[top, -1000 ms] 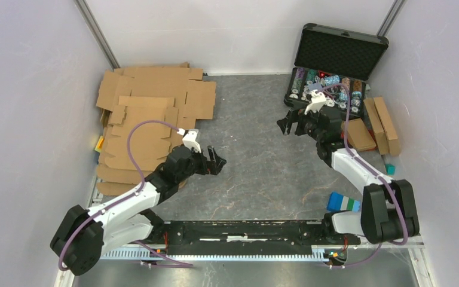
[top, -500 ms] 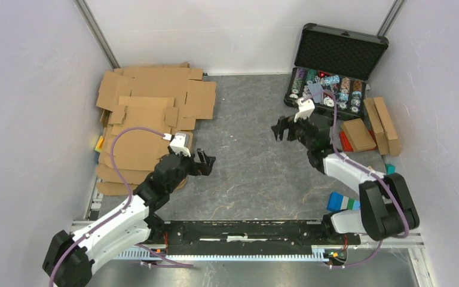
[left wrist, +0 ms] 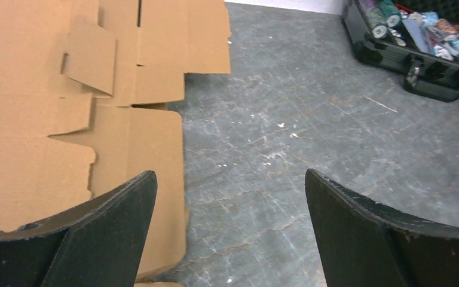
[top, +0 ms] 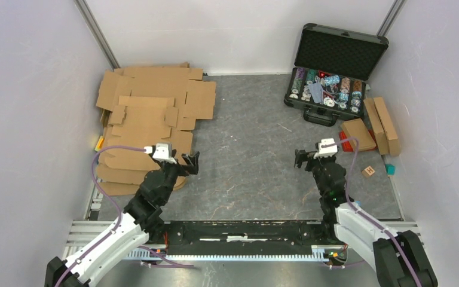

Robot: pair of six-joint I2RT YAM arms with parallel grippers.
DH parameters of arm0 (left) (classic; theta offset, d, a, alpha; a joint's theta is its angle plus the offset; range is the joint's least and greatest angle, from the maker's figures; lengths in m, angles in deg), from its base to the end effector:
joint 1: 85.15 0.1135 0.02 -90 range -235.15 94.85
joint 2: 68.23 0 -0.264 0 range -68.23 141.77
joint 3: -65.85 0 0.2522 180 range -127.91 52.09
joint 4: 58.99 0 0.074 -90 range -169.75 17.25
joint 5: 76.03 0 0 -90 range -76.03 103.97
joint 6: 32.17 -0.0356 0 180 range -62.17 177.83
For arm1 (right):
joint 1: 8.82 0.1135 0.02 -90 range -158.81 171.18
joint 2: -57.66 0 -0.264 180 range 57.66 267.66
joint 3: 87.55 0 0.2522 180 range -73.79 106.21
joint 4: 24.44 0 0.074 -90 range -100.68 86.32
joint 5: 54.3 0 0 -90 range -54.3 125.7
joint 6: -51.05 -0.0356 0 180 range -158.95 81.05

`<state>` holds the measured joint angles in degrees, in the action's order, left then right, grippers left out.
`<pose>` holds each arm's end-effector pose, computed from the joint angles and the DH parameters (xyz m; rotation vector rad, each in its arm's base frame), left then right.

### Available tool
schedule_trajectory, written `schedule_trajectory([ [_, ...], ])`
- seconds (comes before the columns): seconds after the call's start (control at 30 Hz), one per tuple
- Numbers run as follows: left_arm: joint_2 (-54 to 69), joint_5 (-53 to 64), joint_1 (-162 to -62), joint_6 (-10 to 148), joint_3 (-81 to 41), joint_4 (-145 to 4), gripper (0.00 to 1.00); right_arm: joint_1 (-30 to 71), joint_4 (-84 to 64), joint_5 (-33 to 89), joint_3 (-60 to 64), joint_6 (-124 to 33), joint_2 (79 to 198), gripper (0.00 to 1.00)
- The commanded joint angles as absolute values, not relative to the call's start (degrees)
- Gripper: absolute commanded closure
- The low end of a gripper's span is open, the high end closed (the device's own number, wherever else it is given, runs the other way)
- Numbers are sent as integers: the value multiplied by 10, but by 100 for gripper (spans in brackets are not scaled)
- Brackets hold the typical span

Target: Fold the paper box

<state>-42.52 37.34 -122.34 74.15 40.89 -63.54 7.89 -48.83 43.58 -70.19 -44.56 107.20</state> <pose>0.1205 -0.0737 0.2149 -0.0070 1.6688 -0.3701 0.1646 0.0443 0.1652 -0.0629 1.7073 0.1728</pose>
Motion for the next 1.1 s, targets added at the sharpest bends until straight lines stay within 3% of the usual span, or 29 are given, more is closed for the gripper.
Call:
schedule_trajectory([
  [0.0, -416, 453, -1222, 610, 434, -518, 0, 77, -677, 558, -795, -357, 1067, 2],
  [0.1, -316, 536, -1202, 521, 425, -426, 0, 73, -740, 594, -803, -292, 1105, 2],
  [0.17, -244, 521, -1161, 510, 416, -383, 0, 59, -818, 610, -817, -260, 1152, 2],
  [0.2, -207, 506, -1124, 524, 422, -349, 0, 43, -874, 604, -823, -266, 1176, 2],
  [0.3, -101, 382, -984, 599, 437, -250, 0, 6, -820, 557, -776, -259, 1216, 2],
  [0.4, 10, 293, -918, 628, 418, -187, 0, -22, -807, 519, -742, -274, 1243, 2],
  [0.47, 22, 280, -905, 618, 389, -228, 2, -40, -811, 505, -746, -297, 1240, 2],
  [0.7, 161, 227, -886, 599, 407, -42, 5, -44, -777, 484, -764, -295, 1239, 2],
  [0.83, 158, 197, -885, 586, 375, -115, 6, -43, -1048, 471, -831, -286, 1391, 2],
  [0.87, 167, 194, -886, 583, 361, -123, 1, -42, -1009, 450, -830, -278, 1372, 2],
  [0.93, 157, 195, -885, 584, 355, -154, 0, -43, -881, 453, -770, -280, 1366, 2],
  [1.07, 161, 198, -885, 585, 357, -145, 0, -41, -910, 444, -784, -274, 1364, 2],
])
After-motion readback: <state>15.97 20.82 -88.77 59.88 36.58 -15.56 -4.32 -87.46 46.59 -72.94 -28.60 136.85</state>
